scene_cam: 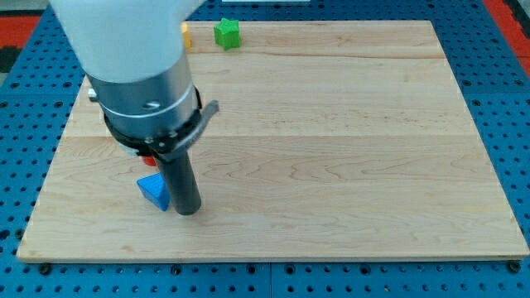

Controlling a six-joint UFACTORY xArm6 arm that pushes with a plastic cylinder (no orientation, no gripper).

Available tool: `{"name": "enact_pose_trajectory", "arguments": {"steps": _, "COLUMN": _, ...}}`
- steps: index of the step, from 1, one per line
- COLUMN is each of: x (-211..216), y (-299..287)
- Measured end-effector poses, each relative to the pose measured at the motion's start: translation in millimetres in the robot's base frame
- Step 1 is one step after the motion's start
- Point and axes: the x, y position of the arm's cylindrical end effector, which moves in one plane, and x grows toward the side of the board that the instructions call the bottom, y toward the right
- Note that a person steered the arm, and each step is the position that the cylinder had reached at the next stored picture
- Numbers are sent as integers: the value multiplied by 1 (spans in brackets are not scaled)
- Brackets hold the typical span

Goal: Slide the blue triangle to the bottom of the red circle

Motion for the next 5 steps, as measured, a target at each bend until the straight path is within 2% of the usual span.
{"name": "enact_pose_trajectory", "arguments": {"steps": 1, "x": -6, "y": -17}}
{"name": "enact_pose_trajectory", "arguments": {"steps": 4, "x": -6, "y": -19}}
{"name": "enact_pose_trajectory", "arguments": {"steps": 5, "x": 1, "y": 44}}
